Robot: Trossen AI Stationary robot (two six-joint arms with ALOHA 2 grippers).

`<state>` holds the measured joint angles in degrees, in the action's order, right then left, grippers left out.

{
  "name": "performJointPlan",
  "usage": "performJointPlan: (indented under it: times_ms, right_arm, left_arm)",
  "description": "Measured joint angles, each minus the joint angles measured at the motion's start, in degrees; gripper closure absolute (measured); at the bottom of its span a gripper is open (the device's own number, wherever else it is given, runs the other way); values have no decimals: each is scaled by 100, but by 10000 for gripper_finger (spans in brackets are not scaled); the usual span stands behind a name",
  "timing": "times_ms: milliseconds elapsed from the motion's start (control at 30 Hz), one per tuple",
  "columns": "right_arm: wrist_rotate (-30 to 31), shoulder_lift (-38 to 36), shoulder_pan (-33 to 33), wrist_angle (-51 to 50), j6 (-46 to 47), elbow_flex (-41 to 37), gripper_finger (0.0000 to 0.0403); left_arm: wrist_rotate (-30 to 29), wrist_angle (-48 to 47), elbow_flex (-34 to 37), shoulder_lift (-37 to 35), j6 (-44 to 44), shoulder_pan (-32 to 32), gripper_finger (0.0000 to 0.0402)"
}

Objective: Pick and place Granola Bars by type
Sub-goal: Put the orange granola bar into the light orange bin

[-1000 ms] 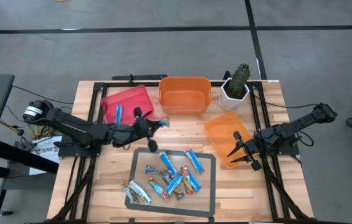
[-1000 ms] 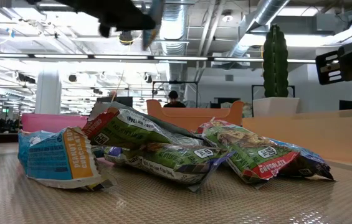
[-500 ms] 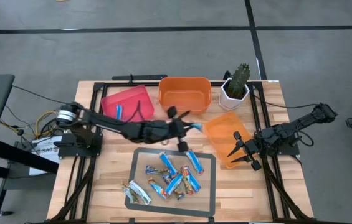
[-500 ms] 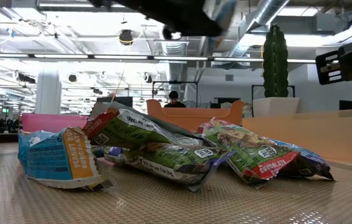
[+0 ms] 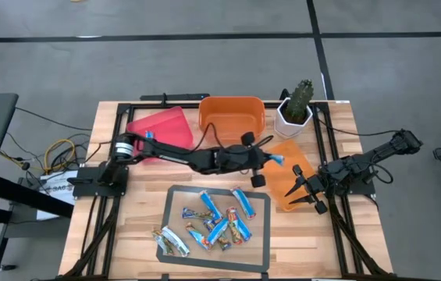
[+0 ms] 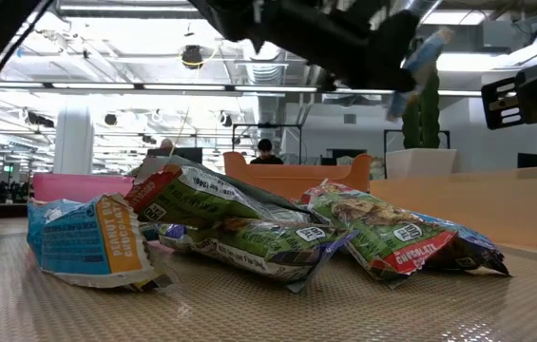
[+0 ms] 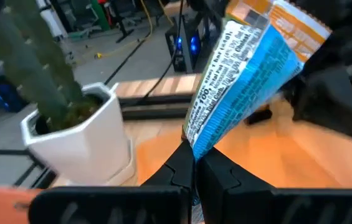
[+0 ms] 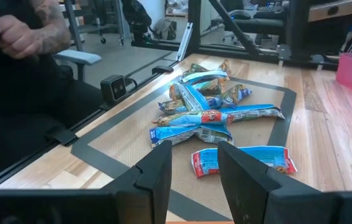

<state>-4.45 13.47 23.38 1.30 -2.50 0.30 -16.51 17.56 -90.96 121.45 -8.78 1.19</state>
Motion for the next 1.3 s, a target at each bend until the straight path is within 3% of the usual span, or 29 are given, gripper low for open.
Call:
performJointPlan:
  times_ms: [167,467,767,1300]
  right_arm:
    - [0,0,0,0,0,0,280]
    - [0,0,0,0,0,0,280]
    - [0,0,0,0,0,0,280]
    - [1,2,0,0,0,0,280]
  left_arm:
    - [127,-52,-372,360,310,-78,401]
    - [125,18,-378,516,730,-189,401]
    - [287,-545,-376,531,1287,-312,401]
    - [712,-746,-388,603,1264,-367,401]
